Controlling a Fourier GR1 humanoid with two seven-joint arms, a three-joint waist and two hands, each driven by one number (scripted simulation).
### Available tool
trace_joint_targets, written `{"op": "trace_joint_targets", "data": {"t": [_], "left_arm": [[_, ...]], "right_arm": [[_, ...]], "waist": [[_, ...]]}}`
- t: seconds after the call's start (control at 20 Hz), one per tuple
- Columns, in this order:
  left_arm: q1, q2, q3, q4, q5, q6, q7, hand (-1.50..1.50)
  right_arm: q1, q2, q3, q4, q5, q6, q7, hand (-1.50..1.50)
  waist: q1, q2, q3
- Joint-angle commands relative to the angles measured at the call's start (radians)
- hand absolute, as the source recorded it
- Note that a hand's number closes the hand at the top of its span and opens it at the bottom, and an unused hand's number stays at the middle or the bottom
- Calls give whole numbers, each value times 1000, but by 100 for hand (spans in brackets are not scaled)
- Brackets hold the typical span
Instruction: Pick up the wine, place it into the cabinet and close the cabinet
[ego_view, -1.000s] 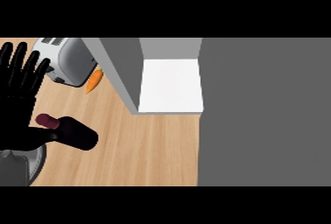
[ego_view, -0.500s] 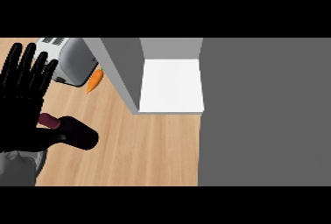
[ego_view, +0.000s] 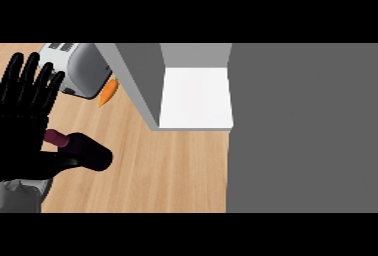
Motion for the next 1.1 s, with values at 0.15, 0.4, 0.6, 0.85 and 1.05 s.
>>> {"op": "trace_joint_targets", "data": {"t": [0.15, 0.4, 0.6, 0.85, 1.05], "left_arm": [[121, -4, 6, -84, 10, -25, 8, -150], [110, 54, 93, -44, 43, -36, 44, -150], [53, 21, 59, 60, -26, -10, -23, -150], [261, 24, 114, 20, 11, -156, -140, -150], [221, 77, 174, 77, 37, -166, -106, -150]], "right_arm": [[-70, 4, -34, 13, -23, -9, 43, -150], [27, 21, -33, -41, -18, 34, 27, -150], [-28, 44, 10, -19, 33, 12, 45, -150], [-26, 21, -47, -37, -13, 25, 53, -150], [-7, 50, -8, -30, 25, 39, 35, -150]], "waist": [[4, 0, 0], [0, 0, 0], [-1, 1, 0], [4, -1, 0], [2, 0, 0]]}}
